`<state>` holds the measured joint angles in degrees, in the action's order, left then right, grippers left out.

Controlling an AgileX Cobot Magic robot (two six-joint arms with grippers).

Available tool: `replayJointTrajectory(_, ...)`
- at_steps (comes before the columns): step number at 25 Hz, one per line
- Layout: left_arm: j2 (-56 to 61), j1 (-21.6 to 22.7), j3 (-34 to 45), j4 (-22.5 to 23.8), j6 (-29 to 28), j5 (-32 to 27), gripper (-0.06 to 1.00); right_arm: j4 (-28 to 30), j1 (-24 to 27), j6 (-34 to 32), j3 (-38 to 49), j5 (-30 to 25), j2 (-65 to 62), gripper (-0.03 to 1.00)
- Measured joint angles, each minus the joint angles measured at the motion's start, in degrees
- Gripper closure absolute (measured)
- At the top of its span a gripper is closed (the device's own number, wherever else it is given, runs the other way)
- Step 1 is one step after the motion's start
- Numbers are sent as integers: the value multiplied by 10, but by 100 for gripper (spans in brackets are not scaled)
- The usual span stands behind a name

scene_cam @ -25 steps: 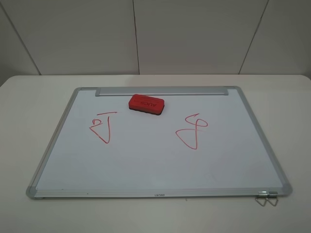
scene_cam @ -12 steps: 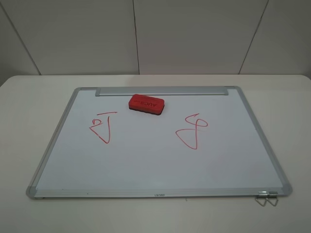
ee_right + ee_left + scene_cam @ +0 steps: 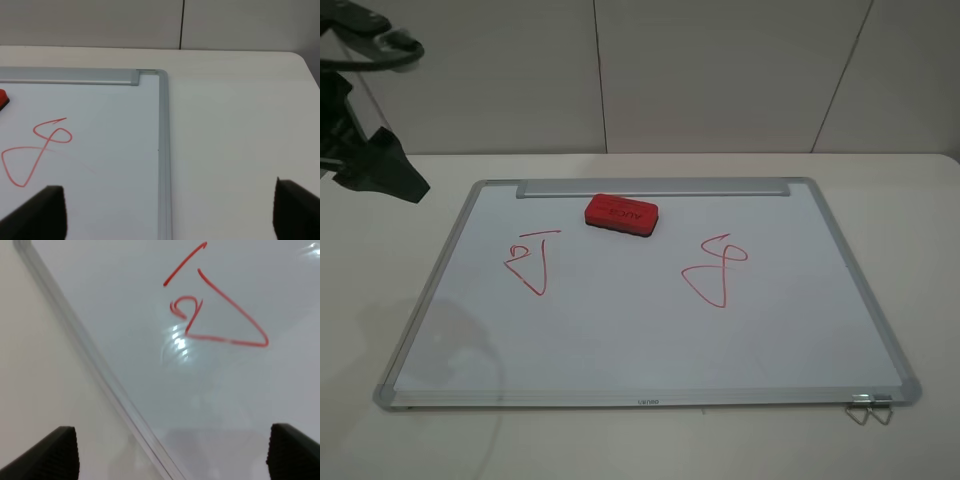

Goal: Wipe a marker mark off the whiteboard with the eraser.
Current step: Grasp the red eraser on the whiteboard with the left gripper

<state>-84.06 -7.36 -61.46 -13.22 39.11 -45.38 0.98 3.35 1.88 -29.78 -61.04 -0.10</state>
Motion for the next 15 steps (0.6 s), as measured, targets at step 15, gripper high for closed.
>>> replayJointTrajectory(15,-415,-182,-491,55,143,-115,19,0,0,0,0,0,0,26)
